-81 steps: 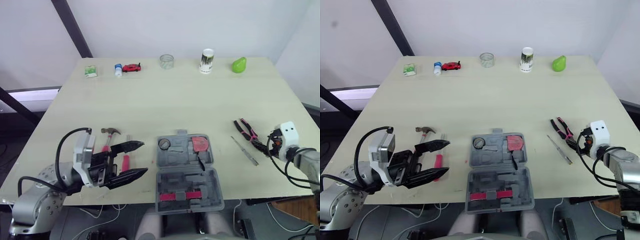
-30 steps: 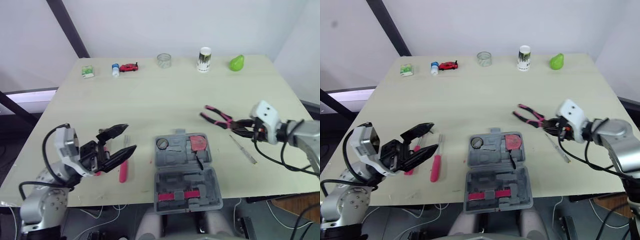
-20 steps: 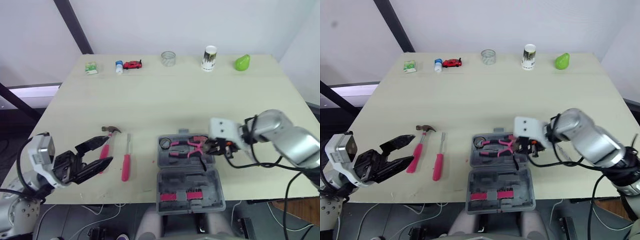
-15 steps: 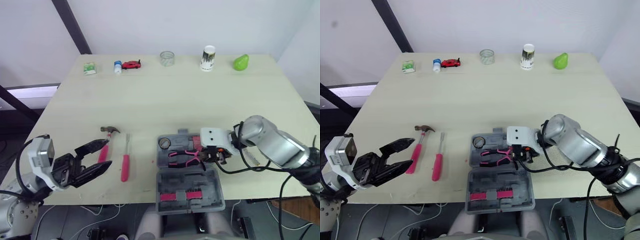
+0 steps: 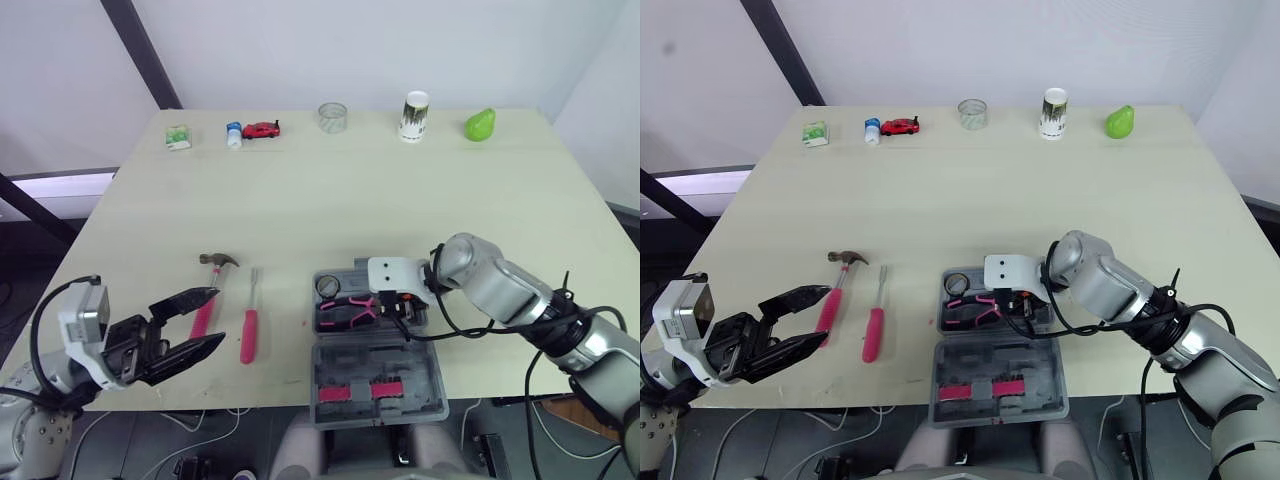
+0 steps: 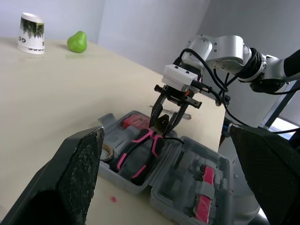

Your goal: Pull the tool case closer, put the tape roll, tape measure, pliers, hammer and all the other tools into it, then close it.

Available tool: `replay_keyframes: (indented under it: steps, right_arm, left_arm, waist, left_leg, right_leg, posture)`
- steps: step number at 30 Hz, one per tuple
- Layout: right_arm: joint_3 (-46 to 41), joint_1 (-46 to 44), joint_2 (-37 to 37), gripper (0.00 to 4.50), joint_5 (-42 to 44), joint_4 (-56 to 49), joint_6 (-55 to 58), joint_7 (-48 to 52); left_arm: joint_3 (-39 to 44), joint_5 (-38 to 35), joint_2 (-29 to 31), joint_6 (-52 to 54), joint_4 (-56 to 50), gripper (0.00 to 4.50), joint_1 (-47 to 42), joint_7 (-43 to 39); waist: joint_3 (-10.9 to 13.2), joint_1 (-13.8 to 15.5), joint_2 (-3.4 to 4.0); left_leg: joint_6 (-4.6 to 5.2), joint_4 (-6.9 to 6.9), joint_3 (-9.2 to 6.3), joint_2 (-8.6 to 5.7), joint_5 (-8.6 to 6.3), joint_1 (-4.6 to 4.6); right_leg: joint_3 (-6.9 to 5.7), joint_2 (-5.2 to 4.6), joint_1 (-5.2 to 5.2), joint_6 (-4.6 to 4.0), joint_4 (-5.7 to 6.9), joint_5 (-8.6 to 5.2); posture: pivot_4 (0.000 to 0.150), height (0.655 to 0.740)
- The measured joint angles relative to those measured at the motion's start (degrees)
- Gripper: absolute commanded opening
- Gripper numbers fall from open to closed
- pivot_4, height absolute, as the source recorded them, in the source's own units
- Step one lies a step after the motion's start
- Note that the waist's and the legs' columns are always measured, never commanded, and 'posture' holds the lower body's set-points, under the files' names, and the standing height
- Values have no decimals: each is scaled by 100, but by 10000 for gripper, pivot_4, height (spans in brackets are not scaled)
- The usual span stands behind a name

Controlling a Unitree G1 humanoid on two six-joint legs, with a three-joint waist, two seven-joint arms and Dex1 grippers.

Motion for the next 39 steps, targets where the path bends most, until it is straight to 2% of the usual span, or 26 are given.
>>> replay_keyframes:
  steps: [9, 14, 15, 16, 20, 24, 25, 26, 27, 28, 32, 33, 35, 36, 39]
  right_arm:
    - [11, 20, 278, 9710, -200, 60, 70, -39]
    - [11, 197, 403, 33933, -197, 250, 34, -62]
    - [10, 229, 440, 40060, -196, 302, 1, -91]
    - [-19, 240, 462, 43375, -193, 333, -44, -122]
    - [-310, 344, 513, 43375, -75, 378, -189, -209]
    - [-1073, 778, 599, 43375, 418, 259, -574, -259]
    - [-1383, 1030, 629, 43375, 622, 150, -876, -295]
    - [-2182, 1576, 1141, 43375, 1141, 133, -1118, -597]
    - [-2294, 1676, 1273, 39497, 1263, 133, -1166, -673]
    - [-2337, 1751, 1310, 37804, 1351, 139, -1247, -701]
    - [-2489, 2309, 1449, 18463, 1448, 425, -1947, -793]
    - [-2485, 2385, 1503, 14800, 1437, 539, -2063, -837]
    - [-2484, 2441, 1534, 3995, 1404, 716, -2231, -913]
    - [-2486, 2446, 1537, 528, 1385, 805, -2318, -951]
    - [-2487, 2447, 1583, 528, 1354, 929, -2411, -1043]
  left_arm:
    - [-14, 24, 0, -7, -2, 45000, -35, 1]
    - [-88, 103, -1, -19, -2, 45000, -122, 1]
    - [-89, 105, -1, -19, -2, 45000, -129, 1]
    - [-90, 106, -1, -19, -2, 45000, -131, 1]
    - [-111, 109, -1, -19, -3, 45000, -147, 2]
    - [-115, 110, -7, -28, -23, 45000, -136, 21]
    - [-113, 110, -12, -32, -39, 45000, -137, 27]
    - [-120, 112, -63, -36, -54, 45000, -94, 50]
    - [-121, 112, -87, -35, -63, 45000, -94, 57]
    - [-126, 112, -89, -35, -69, 45000, -100, 68]
    - [-126, 111, -98, -36, -94, 45000, -69, 101]
    - [-126, 111, -98, -36, -98, 45000, -74, 102]
    - [-126, 111, -98, -36, -108, 45000, -91, 106]
    - [-126, 111, -97, -36, -108, 45000, -98, 115]
    - [-126, 111, -97, -35, -109, 45000, -123, 143]
  waist:
    - [0, -42, 0]
    - [-1, -83, -2]
    - [-1, -92, -2]
    - [-1, -97, -2]
    - [-1, -104, -2]
    - [-4, -100, -6]
    - [-4, -100, -7]
    - [-7, -106, -11]
    - [-7, -110, -11]
    - [-7, -120, -11]
    - [-8, -111, -13]
    - [-7, -111, -12]
    - [-7, -112, -12]
    - [-7, -113, -12]
    - [-7, -118, -12]
  left_leg:
    - [0, 0, -1, 2, 0, 2]
    - [0, 0, 0, 1, 0, 2]
    - [0, 0, 1, 1, 0, 2]
    - [0, 0, 1, 0, 0, 2]
    - [0, 0, 0, 0, 0, 2]
    - [-1, 0, -5, 1, 0, 2]
    - [0, -1, -5, 1, 0, 2]
    - [0, -2, -3, 1, 0, 4]
    - [0, -2, -2, 2, 0, 4]
    - [0, -1, -2, 2, 0, 6]
    - [0, 0, 0, 0, 0, 9]
    - [0, 0, 0, 0, 0, 9]
    - [-1, 0, 0, 0, 0, 10]
    - [-1, 0, 1, 0, 0, 10]
    - [-1, 0, 0, 1, 0, 10]
  right_leg:
    - [-1, 3, 0, -2, 4, 1]
    - [0, 2, 0, -2, 4, 1]
    - [1, 2, 0, -1, 3, 2]
    - [1, 1, 0, -1, 3, 2]
    - [1, 1, 0, -1, 3, 2]
    - [-4, 0, 3, -1, 3, 2]
    - [-4, -1, 4, 0, 3, 2]
    - [0, 1, 5, 0, 5, 2]
    - [0, 1, 5, -1, 5, 2]
    - [1, 2, 5, -1, 7, 2]
    - [1, 1, 8, 0, 7, 2]
    - [2, 1, 8, 0, 8, 2]
    - [2, 2, 8, 0, 8, 2]
    - [2, 3, 8, 0, 8, 2]
    - [2, 6, 8, -1, 8, 2]
  posture:
    - [1500, 7400]
    - [1500, 7400]
    - [1500, 7400]
    - [1500, 7400]
    - [1500, 7400]
    - [1500, 7400]
    - [1500, 7400]
    - [1500, 7400]
    - [1500, 7400]
    - [1500, 7400]
    - [1500, 7400]
    - [1500, 7400]
    - [1500, 7400]
    - [1500, 7400]
    - [1500, 7400]
